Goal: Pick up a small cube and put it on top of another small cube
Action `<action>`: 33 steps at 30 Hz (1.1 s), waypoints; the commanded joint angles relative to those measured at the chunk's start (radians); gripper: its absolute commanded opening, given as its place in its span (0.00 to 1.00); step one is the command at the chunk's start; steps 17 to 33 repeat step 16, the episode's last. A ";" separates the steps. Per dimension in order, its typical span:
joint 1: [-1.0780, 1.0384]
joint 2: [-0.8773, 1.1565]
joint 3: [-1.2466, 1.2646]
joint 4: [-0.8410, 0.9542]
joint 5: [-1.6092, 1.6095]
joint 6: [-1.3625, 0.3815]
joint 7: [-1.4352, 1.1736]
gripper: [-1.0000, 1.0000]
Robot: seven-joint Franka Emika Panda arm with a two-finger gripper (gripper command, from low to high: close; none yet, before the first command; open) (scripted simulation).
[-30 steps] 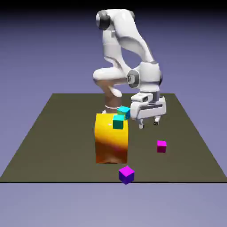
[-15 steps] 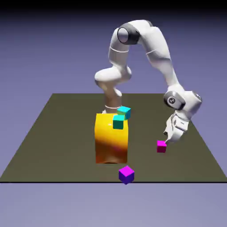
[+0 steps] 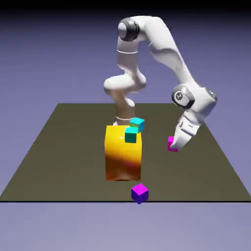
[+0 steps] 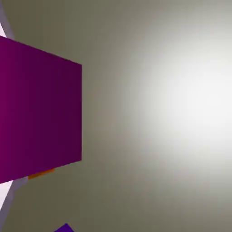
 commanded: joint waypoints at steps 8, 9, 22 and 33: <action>-0.135 -0.247 -0.121 0.051 0.014 -0.252 -0.197 0.00; -0.140 -0.242 -0.128 0.014 0.006 -0.210 -0.192 0.00; -0.151 -0.231 -0.143 -0.064 -0.012 -0.119 -0.180 1.00; -0.151 -0.231 -0.143 -0.064 -0.012 -0.119 -0.180 1.00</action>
